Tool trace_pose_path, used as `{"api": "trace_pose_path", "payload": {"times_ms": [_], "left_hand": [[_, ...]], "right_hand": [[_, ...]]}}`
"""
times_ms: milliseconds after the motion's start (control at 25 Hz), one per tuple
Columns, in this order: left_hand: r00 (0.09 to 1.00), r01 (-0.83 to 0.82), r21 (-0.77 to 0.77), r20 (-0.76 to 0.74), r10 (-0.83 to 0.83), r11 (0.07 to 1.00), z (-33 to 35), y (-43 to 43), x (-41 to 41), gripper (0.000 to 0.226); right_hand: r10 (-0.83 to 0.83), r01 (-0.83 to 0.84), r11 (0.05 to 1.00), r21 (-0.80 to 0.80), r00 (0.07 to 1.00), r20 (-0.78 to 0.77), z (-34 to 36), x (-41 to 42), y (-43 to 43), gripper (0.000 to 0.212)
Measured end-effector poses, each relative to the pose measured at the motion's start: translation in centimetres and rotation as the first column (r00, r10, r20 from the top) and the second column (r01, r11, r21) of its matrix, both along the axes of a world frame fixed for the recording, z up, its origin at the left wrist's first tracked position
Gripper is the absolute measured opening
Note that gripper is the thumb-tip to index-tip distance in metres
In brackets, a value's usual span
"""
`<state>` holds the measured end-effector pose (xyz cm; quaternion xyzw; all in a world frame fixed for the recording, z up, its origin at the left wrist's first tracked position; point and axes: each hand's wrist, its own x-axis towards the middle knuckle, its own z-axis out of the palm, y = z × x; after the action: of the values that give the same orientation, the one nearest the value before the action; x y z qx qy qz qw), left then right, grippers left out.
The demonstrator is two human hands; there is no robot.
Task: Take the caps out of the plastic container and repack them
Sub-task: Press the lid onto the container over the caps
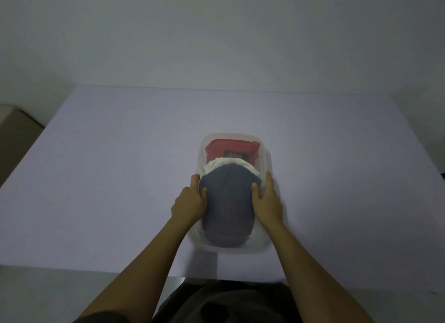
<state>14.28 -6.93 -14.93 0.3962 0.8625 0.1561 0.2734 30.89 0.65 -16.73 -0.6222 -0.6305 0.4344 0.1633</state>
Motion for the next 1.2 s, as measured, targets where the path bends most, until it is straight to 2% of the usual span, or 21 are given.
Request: {"api": "trace_pose_path", "payload": {"times_ms": [120,240,520,600,720,800,1000,1200], "left_hand": [[0.996,-0.055,0.056,0.079,0.05,0.997,-0.7,-1.0,0.5,0.054],[0.979,-0.134,0.144,0.171,0.108,0.98,-1.3,-1.8,1.1,0.053],[0.983,-0.141,0.161,0.14,0.119,0.977,-2.2,-1.7,0.9,0.052],[0.983,-0.14,0.162,0.139,0.118,0.977,-2.2,-1.6,0.8,0.052],[0.983,-0.135,0.152,0.146,0.113,0.979,-2.4,-1.7,0.7,0.053],[0.982,-0.137,0.149,0.153,0.114,0.979,-2.4,-1.7,0.5,0.053],[0.981,-0.131,0.141,0.162,0.108,0.981,-2.5,-1.6,0.1,0.054],[0.987,-0.106,0.142,0.139,0.086,0.984,-2.5,-1.1,0.4,0.054]], "right_hand": [[-0.077,0.076,0.996,-0.035,0.997,-0.019,-0.4,0.1,0.2,0.07],[-0.142,0.138,0.987,-0.081,0.989,-0.045,-0.9,0.2,0.0,0.063],[-0.14,0.132,0.982,-0.134,0.989,-0.052,-0.5,0.1,0.2,0.056],[-0.133,0.119,0.971,-0.205,0.989,-0.056,-0.8,0.2,1.0,0.056],[-0.195,0.131,0.93,-0.343,0.968,-0.159,-0.4,-0.2,2.8,0.073],[-0.219,0.152,0.936,-0.319,0.958,-0.185,0.2,-1.0,4.4,0.076],[-0.162,0.144,0.97,-0.194,0.983,-0.081,0.0,-2.7,7.0,0.061],[-0.166,0.163,0.974,-0.154,0.986,-0.004,-1.1,-2.2,7.8,0.061]]}}
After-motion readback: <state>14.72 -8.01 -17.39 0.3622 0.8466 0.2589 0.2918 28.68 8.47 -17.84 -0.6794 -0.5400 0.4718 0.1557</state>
